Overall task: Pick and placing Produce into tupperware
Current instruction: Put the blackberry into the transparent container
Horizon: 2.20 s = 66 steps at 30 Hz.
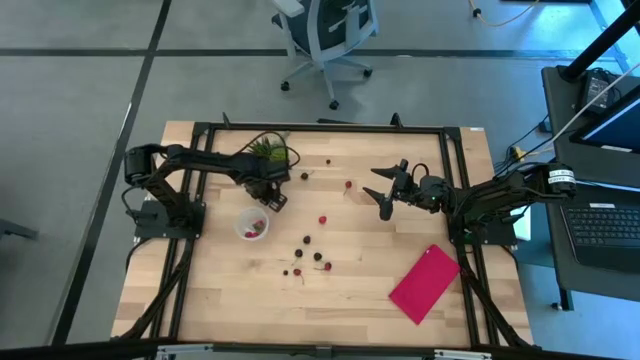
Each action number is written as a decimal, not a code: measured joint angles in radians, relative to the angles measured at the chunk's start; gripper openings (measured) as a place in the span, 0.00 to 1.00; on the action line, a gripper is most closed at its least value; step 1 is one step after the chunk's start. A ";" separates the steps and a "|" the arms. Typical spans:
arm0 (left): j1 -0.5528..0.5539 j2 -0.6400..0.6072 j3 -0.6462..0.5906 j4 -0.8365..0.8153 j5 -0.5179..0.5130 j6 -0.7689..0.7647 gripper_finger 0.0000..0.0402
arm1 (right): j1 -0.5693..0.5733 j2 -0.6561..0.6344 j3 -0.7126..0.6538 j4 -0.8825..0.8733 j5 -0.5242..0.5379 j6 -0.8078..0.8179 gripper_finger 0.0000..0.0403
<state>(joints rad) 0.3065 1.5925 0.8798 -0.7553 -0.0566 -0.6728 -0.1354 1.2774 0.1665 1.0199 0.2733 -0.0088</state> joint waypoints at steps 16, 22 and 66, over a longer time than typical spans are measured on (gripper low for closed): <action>-0.170 -0.003 0.404 -0.478 -0.159 -0.070 0.22 | 0.000 0.000 0.000 0.000 0.000 0.000 0.78; -0.315 -0.003 0.389 -0.548 -0.106 -0.258 0.21 | 0.000 0.000 0.000 0.000 0.000 0.001 0.78; -0.483 -0.023 0.127 -0.361 -0.140 -0.547 0.27 | 0.000 0.000 0.000 0.001 0.000 0.031 0.78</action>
<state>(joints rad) -0.1768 1.5700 1.0065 -1.1162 -0.1963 -1.2194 -0.1356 1.2774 0.1665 1.0210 0.2730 0.0219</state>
